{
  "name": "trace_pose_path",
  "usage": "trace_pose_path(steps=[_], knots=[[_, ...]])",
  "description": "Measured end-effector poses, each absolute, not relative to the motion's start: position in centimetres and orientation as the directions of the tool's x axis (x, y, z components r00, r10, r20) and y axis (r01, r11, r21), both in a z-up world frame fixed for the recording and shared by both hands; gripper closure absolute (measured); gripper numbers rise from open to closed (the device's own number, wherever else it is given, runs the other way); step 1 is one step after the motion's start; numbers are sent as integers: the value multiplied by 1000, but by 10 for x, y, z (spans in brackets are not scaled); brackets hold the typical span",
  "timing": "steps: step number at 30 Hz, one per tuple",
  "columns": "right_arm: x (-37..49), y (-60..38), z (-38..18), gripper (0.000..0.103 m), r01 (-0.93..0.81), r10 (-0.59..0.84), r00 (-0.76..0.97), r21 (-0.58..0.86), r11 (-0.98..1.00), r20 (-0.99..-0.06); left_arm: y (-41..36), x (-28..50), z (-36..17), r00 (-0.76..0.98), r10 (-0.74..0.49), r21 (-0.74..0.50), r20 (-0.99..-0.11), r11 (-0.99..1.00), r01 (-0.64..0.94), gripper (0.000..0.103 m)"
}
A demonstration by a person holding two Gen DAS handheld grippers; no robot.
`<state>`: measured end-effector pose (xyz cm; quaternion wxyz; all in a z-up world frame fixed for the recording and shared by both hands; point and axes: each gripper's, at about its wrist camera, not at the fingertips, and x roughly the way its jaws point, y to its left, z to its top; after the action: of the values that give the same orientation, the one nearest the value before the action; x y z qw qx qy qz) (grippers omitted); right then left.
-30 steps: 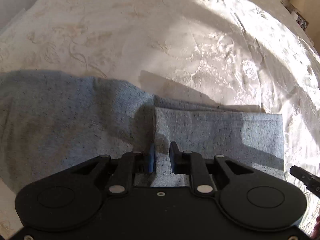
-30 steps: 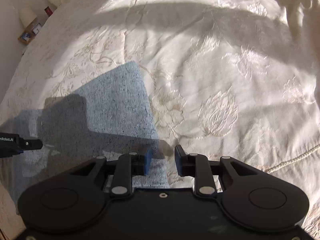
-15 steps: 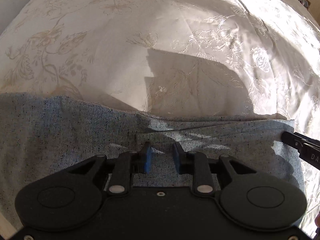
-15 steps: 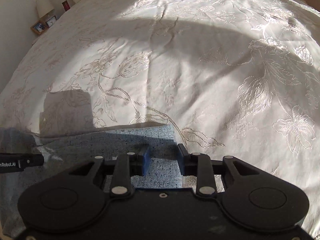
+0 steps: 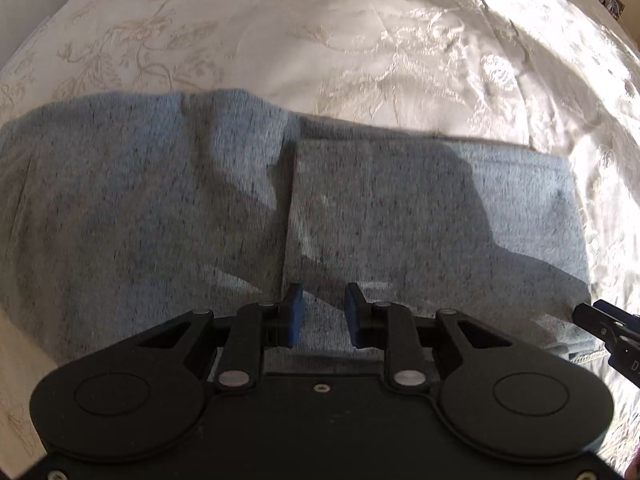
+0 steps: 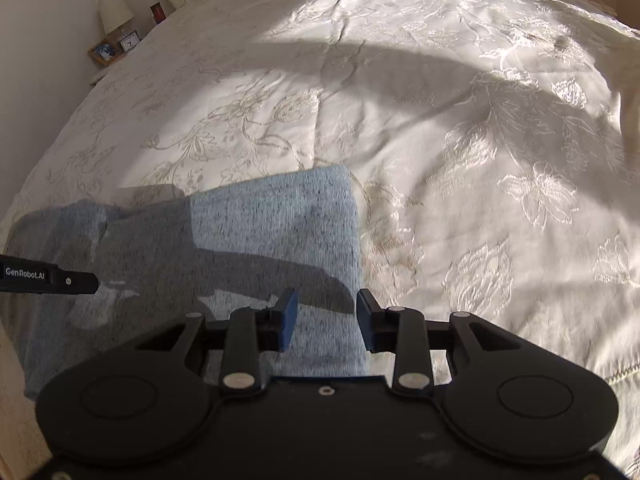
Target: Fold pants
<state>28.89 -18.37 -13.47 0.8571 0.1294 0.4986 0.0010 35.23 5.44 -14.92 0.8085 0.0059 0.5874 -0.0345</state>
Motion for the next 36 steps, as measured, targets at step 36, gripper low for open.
trace_pose_path(steps=[36], knots=[[223,-109,-66,67,128,186,570,310,942,-800,254,285,-80,412,139,69,-901,981,-179,69]])
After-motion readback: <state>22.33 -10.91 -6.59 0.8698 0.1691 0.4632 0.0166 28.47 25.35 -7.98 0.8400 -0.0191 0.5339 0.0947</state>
